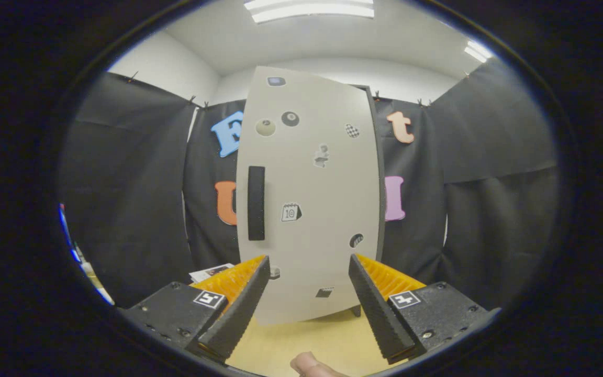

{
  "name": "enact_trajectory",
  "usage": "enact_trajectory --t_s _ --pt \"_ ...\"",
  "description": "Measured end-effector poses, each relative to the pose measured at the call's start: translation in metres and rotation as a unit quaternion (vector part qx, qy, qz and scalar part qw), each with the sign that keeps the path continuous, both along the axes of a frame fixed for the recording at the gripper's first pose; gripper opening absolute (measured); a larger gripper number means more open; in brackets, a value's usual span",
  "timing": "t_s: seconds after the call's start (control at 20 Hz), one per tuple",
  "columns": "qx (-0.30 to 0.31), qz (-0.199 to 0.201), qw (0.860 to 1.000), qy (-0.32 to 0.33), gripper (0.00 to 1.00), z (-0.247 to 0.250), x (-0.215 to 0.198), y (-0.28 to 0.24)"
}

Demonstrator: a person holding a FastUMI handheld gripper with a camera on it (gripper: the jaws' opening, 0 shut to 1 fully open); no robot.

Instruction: Open the shoe cabinet door, grab the shoes and put them into the shoe cabinet, then close the shoe cabinet door.

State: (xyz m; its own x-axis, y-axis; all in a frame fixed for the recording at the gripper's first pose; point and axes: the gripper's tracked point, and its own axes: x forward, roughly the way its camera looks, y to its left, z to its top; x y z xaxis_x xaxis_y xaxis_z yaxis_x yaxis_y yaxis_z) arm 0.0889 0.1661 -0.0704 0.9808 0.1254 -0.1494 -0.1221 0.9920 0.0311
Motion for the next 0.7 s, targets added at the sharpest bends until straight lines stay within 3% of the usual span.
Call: enact_trajectory --t_s 0.15,0.7 --pt "-0.009 -0.029 0.999 -0.016 0.99 0.010 -0.014 -0.017" --pt "-0.025 0.007 0.998 -0.049 0.99 0.024 -0.058 -0.005"
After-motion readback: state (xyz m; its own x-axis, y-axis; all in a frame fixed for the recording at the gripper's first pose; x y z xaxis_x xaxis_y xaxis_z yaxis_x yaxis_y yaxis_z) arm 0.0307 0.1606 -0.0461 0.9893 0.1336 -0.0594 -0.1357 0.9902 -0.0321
